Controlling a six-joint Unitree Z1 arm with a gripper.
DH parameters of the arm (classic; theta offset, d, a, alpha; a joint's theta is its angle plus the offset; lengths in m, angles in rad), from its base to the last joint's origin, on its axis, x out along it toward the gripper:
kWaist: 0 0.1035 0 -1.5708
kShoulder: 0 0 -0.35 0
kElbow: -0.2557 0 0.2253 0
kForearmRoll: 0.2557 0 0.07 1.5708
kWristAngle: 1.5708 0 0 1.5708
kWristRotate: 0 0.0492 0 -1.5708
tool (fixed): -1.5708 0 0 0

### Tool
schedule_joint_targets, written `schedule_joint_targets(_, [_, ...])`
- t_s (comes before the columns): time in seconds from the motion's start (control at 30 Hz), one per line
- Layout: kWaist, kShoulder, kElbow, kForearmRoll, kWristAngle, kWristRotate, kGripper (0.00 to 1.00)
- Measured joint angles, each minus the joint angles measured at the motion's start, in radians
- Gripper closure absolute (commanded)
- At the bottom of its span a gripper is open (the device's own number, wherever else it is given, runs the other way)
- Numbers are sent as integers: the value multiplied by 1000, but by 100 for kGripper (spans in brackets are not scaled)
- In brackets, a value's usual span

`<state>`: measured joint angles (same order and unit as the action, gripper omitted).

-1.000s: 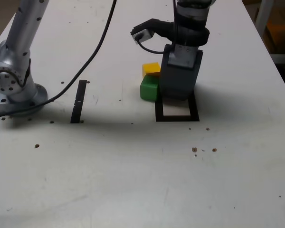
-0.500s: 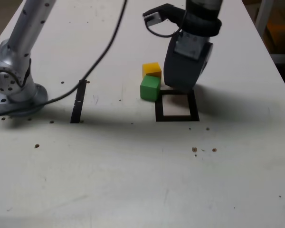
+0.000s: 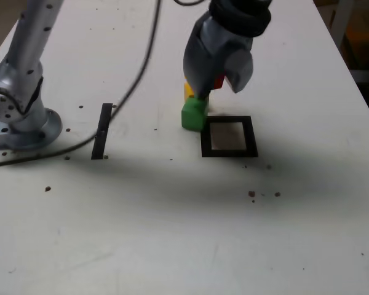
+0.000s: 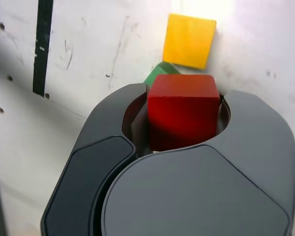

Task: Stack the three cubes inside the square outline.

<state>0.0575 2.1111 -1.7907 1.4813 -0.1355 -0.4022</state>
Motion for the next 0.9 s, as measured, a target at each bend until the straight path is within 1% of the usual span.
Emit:
schedule_joint_targets(0.1, [-29, -13, 25, -23, -19, 120, 75])
schedule_joint_targets(0.2, [-69, -13, 27, -42, -25, 210, 75])
schedule_joint_targets(0.3, [-105, 2, 6, -66, -26, 202, 75])
schedule_joint_targets(0.4, [-139, 33, -17, -70, -24, 203, 75])
schedule_joint_targets(0.6, [-151, 46, -44, -63, -17, 203, 75])
schedule_joint_targets(0.77, [-151, 57, -41, -87, -17, 201, 75])
schedule_joint_targets(0.83, [-150, 73, -37, -105, -24, 201, 75])
schedule_joint_targets(0.9, [-150, 91, -21, -132, -40, 201, 75])
